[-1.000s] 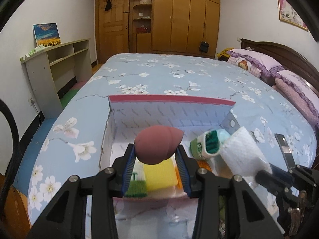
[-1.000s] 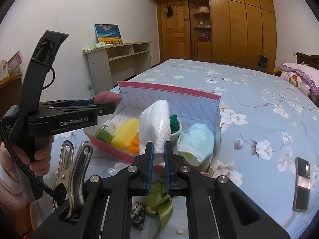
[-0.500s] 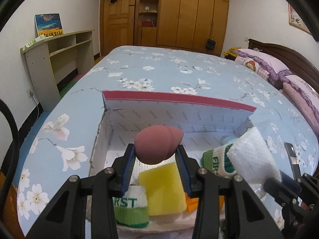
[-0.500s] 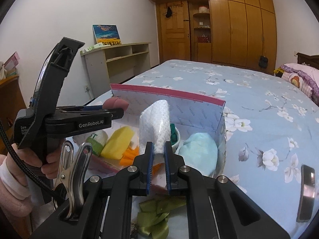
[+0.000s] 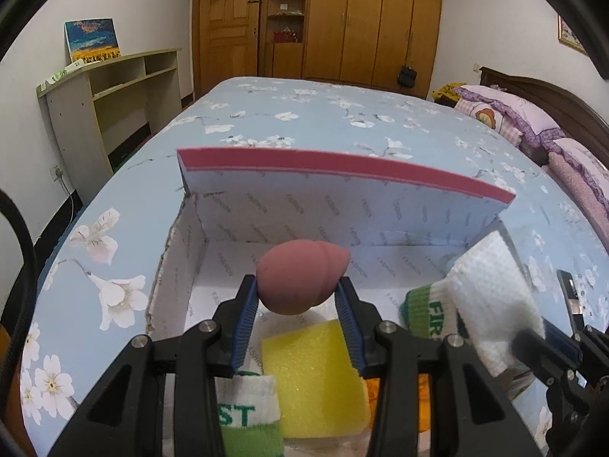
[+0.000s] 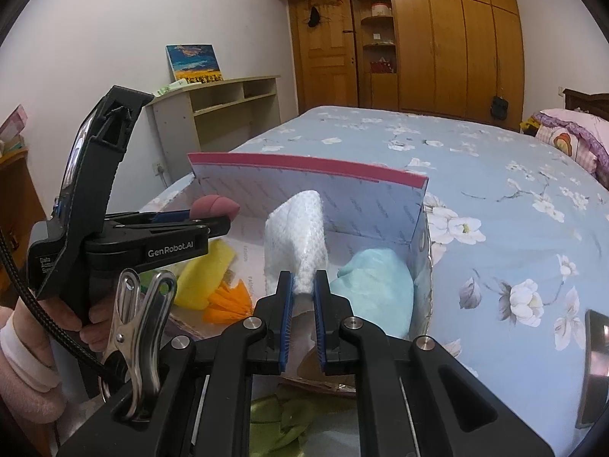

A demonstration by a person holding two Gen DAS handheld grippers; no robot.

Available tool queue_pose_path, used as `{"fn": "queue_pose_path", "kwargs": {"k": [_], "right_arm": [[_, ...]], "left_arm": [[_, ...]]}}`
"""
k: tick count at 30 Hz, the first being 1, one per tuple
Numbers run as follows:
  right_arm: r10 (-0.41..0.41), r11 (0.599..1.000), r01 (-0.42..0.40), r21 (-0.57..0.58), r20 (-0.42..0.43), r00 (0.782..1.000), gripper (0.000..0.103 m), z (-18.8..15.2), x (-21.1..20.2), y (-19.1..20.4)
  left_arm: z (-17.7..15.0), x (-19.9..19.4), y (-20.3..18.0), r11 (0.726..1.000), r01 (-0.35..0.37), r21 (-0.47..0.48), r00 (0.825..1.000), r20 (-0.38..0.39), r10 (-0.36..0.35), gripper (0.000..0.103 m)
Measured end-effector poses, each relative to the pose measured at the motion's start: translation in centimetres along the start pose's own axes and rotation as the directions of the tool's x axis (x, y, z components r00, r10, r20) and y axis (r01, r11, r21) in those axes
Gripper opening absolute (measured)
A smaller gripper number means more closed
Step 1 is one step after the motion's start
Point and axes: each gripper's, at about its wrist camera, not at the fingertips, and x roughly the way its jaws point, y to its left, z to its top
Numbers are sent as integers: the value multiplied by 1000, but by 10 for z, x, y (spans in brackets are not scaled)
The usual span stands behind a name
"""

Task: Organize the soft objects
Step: 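Lower the pink sponge into the box with left gripper while right gripper lowers the mesh cloth there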

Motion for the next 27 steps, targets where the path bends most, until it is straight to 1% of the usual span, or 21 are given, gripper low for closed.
{"fn": "queue_pose_path", "kwargs": {"k": [2,7,16,20,22,27], "right_arm": [[-6,1000,6,7,-7,1000,12,-1,4,-2],[-3,1000,3,23,-19,1000,12,-3,13,-5],[12,999,-10,49,-45,999,13,-6,25,-9],[22,998,-19,53,-49,999,13,-8,26,-8],[24,998,-21,57,-49,999,15,-8,25,-9],[21,998,-18,62,-49,999,17,-8,25,-9]], "left_arm": [[-1,3,1,1000,-10,-4,1000,-3,10,44],[-3,9,3,1000,-11,-12,1000,-8,11,44],[-5,24,4,999,-15,-39,999,-38,14,45],[-4,25,6,999,-10,-48,999,-44,8,49],[-4,24,7,999,-10,-51,999,-42,7,54],[-6,22,8,999,-10,-46,999,-41,8,57]]}}
